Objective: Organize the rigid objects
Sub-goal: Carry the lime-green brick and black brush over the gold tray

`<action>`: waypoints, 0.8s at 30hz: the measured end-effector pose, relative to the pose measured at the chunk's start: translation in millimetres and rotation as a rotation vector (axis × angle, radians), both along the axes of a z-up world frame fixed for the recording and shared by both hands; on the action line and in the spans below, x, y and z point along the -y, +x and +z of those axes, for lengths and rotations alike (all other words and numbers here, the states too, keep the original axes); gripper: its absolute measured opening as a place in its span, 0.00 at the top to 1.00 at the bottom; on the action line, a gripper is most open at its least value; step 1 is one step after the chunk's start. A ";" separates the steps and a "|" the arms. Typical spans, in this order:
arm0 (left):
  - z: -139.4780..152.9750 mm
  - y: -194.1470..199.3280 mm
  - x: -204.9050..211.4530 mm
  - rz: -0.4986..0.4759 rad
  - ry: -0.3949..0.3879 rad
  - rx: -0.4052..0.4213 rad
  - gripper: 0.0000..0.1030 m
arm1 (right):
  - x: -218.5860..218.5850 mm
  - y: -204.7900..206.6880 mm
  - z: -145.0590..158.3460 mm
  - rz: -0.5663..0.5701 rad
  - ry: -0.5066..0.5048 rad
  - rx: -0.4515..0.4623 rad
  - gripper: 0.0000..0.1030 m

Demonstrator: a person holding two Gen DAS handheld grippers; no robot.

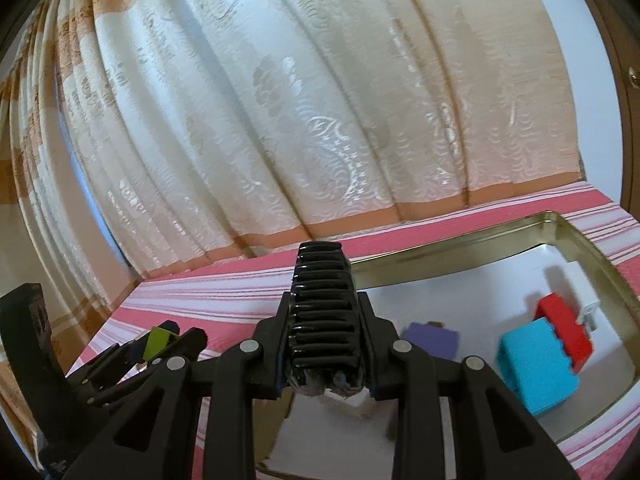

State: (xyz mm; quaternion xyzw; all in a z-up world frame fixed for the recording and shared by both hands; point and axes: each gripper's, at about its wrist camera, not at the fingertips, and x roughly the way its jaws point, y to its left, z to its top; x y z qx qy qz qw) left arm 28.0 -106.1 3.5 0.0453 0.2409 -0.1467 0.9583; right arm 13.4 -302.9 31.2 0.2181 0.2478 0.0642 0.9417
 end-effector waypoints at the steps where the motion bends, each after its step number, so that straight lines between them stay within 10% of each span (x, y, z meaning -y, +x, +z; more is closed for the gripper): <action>1: 0.4 -0.2 2.6 -0.003 0.000 0.003 0.59 | 5.1 -0.5 -0.5 -0.009 0.000 0.000 0.70; 24: -3.3 6.4 96.1 -0.114 0.025 -0.010 0.59 | 93.4 -0.4 -16.5 -0.191 -0.111 -0.069 0.70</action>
